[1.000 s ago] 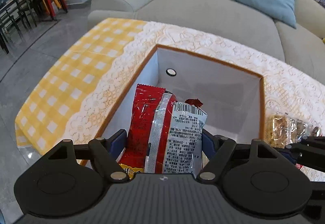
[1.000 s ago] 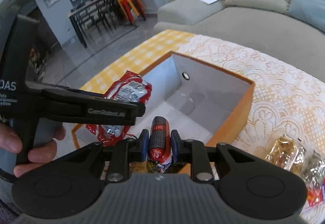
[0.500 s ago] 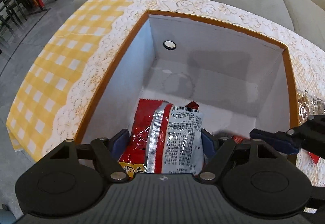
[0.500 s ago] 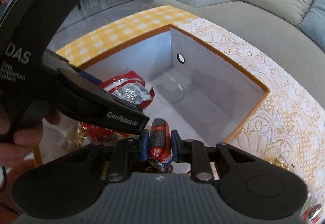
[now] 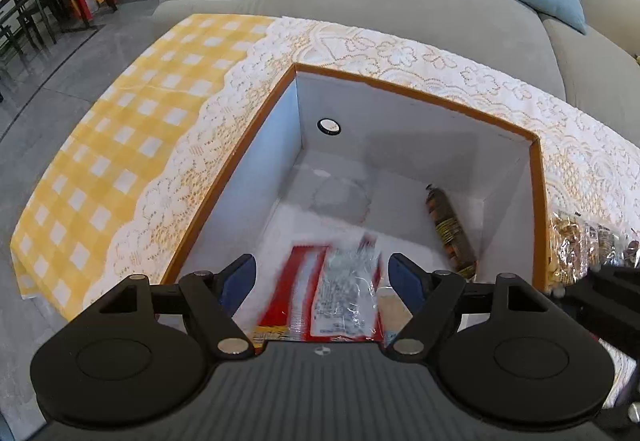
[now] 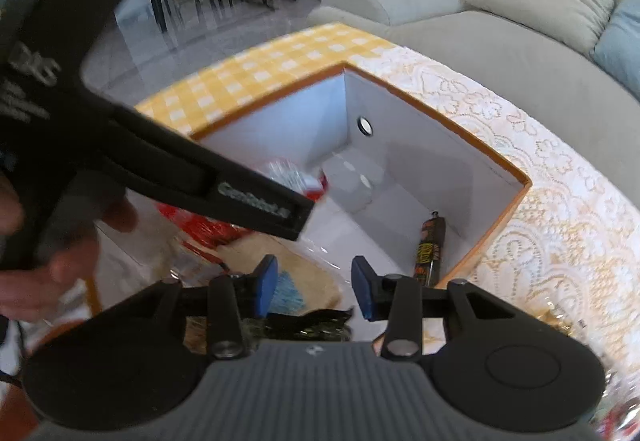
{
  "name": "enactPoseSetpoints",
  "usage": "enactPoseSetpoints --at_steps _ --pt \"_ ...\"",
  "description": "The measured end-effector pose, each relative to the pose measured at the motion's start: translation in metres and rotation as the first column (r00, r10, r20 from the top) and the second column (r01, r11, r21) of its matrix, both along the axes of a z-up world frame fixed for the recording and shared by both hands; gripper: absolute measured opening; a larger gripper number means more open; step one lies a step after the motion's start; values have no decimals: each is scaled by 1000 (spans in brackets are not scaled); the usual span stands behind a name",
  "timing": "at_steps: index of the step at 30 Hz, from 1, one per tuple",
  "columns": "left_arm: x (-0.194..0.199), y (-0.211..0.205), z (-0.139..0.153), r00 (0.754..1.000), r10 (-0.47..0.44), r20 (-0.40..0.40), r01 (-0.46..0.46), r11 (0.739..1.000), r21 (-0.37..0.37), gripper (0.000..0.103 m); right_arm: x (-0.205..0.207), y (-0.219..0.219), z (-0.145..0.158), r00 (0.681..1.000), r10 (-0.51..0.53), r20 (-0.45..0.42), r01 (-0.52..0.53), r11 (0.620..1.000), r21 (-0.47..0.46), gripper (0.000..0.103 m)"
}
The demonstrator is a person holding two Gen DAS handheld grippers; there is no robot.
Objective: Organize snacks
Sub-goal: 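Open both grippers to drop the red packet and sausage stick into the box, then move both grippers back to the remaining snacks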
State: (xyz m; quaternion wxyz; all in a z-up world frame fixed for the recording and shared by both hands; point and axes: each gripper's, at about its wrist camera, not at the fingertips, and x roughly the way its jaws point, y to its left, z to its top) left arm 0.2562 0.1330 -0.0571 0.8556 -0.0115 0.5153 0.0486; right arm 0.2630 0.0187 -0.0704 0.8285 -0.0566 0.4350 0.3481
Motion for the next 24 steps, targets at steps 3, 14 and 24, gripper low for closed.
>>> enactPoseSetpoints --at_steps 3,14,24 --pt "-2 -1 3 1000 6 9 -6 1000 -5 89 -6 -7 5 999 -2 -34 4 998 66 40" --pt "-46 -16 38 993 -22 114 20 1000 14 88 -39 -33 22 992 -120 50 117 991 59 41" --pt "-100 -82 64 960 -142 243 130 989 65 88 -90 -101 35 927 -349 138 339 936 94 61"
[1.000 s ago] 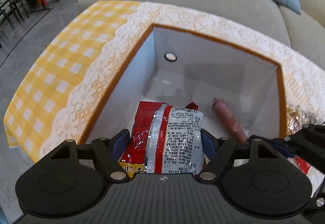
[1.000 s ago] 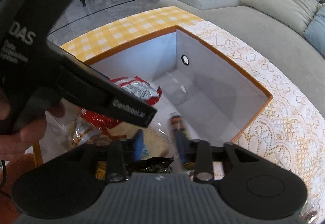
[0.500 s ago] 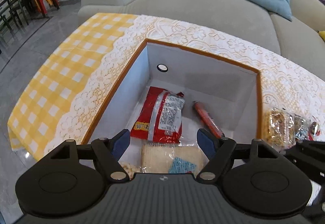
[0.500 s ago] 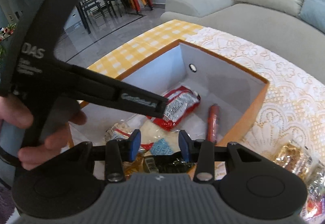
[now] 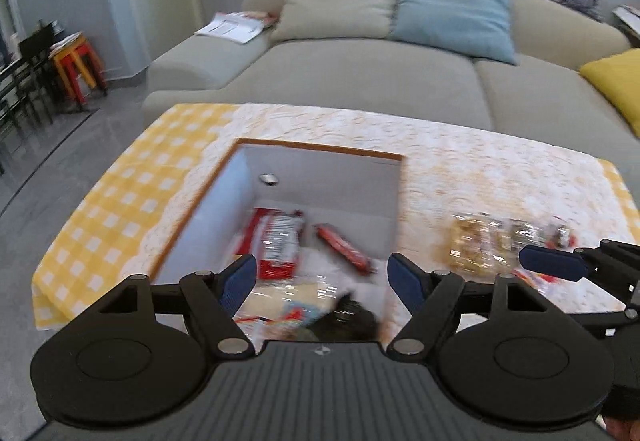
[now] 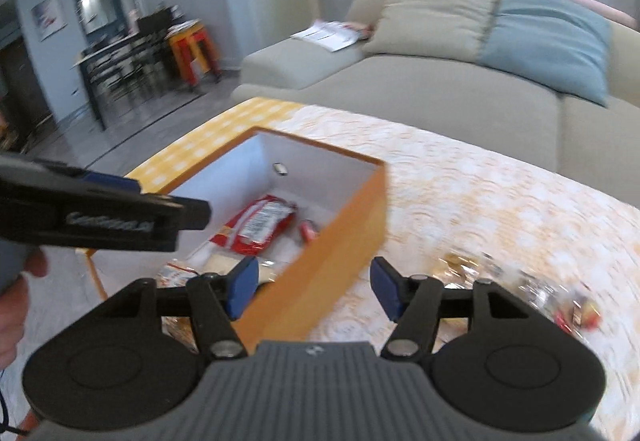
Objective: Organize snacks
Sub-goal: 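Move both grippers back to the remaining snacks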
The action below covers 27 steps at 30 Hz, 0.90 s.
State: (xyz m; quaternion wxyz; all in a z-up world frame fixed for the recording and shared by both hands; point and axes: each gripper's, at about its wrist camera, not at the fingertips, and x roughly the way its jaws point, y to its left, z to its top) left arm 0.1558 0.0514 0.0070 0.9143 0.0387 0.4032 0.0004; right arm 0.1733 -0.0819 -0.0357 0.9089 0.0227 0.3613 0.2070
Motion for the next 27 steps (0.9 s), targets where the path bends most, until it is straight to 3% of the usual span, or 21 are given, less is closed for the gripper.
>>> enactPoseSetpoints --at_steps 5,12,21,27 --pt "-17 -40 -8 994 -111 -6 111 994 6 88 -31 -47 -6 995 -102 7 102 995 -13 61" --pt "-22 -88 -31 978 -198 -62 200 980 17 87 -53 -111 -29 961 -270 -62 270 963 -4 61" --pt "-20 -117 -49 969 -229 -95 232 973 20 87 -49 -139 -53 928 -357 -107 359 933 0 61" --pt "4 -124 -67 970 -197 -138 207 977 58 84 -33 -143 -65 926 -351 -141 360 932 41 61"
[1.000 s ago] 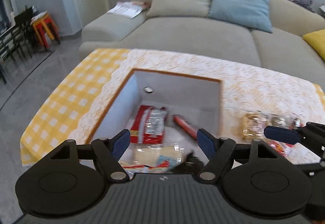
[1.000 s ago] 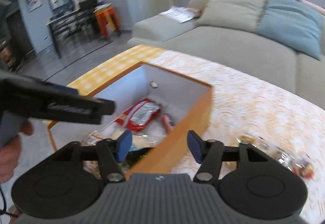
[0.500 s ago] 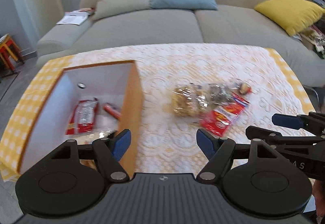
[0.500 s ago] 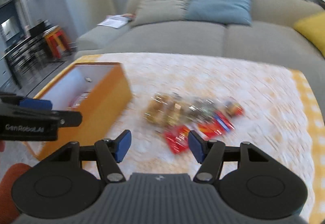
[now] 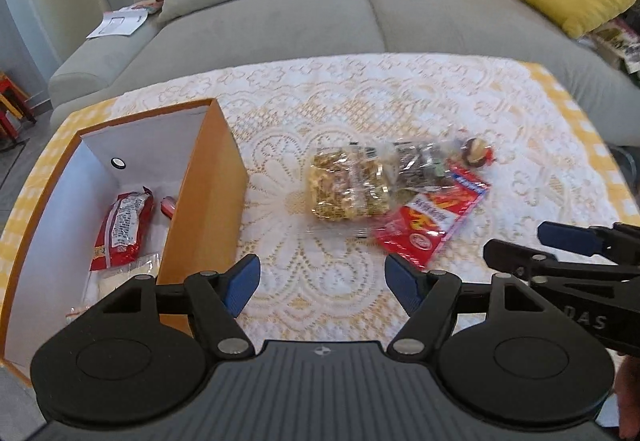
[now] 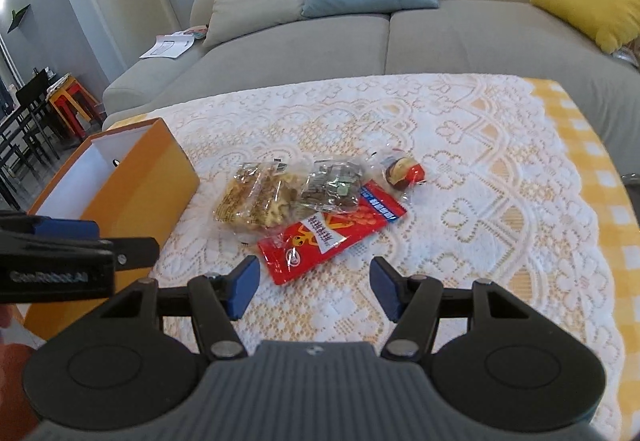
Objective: Organize snacks
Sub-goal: 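Move both grippers back to the remaining snacks, then grasp the clear bag of yellow crackers with the right gripper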
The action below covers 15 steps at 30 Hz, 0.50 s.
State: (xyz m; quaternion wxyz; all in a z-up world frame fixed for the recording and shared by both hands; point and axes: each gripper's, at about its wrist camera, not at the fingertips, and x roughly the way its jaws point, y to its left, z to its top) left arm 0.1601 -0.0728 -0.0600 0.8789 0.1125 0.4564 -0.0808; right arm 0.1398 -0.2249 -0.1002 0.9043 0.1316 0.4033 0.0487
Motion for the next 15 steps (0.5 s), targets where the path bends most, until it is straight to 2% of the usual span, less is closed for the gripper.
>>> enactPoseSetpoints --at_steps 6,7,15 --pt "31 1 -11 999 36 -22 -36 999 34 81 36 5 -12 999 23 -31 -20 997 76 61" --pt "36 1 -12 999 39 -24 -38 999 35 78 42 8 -14 999 28 -34 -25 996 87 60" --pt "63 3 -17 998 65 14 -66 987 144 72 95 14 -44 994 19 -112 11 965 263 53"
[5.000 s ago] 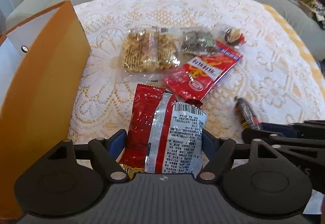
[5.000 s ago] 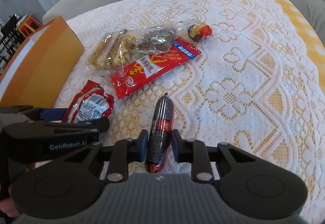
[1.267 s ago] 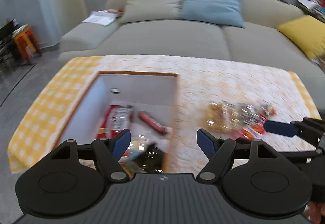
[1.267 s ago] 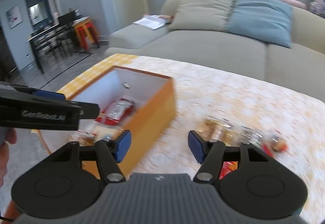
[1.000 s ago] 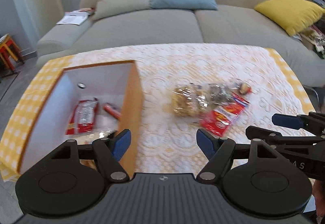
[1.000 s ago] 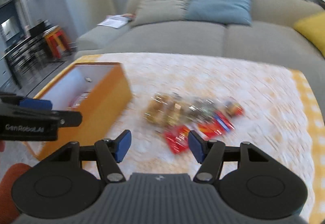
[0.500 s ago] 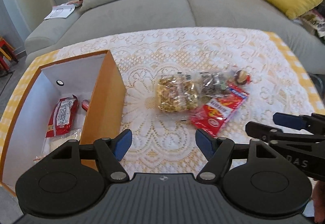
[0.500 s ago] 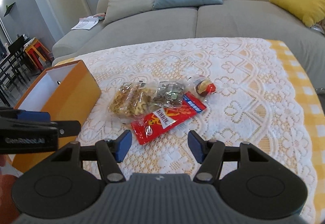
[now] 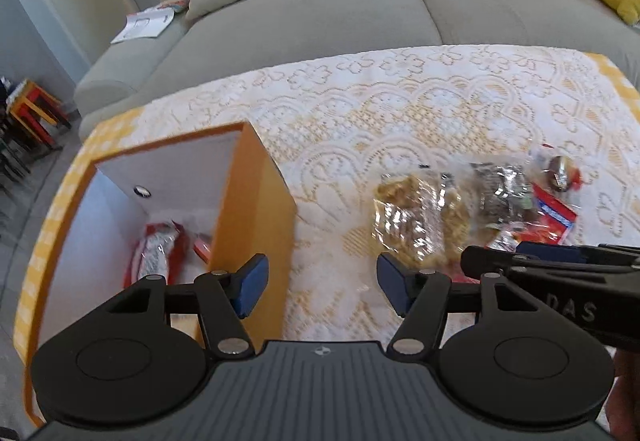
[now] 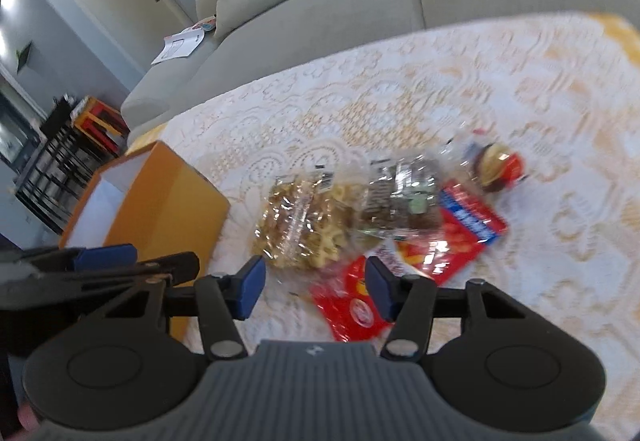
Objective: Organize snacks
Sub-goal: 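Grasp the clear bag of yellow crackers with the right gripper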
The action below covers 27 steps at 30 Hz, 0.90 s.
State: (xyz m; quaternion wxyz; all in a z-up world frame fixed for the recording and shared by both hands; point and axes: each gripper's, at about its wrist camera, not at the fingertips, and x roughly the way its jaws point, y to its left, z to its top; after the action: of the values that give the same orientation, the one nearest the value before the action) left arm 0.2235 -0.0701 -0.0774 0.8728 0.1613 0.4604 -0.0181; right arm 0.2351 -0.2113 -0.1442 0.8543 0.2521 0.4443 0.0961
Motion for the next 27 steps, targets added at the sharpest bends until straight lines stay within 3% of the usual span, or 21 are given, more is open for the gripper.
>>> enactPoseSetpoints --at_steps 9,12,14,19,27 --pt "16 -6 -10 1000 -7 -7 8 999 39 70 28 4 -28 995 -41 -90 48 996 79 52" --pt "20 -4 -15 1000 3 -25 -2 999 48 70 30 10 -30 996 -23 -87 29 998 63 43" --pt "21 -4 -18 999 15 -37 -13 999 47 70 30 15 -32 996 -8 -93 11 999 34 22" --pt "18 -2 -18 998 38 -50 -35 998 59 70 23 19 -29 998 25 -64 -24 1000 14 2" --pt "1 0 -15 995 53 -80 -50 998 31 70 -4 8 -1 994 113 11 -112 993 -34 0"
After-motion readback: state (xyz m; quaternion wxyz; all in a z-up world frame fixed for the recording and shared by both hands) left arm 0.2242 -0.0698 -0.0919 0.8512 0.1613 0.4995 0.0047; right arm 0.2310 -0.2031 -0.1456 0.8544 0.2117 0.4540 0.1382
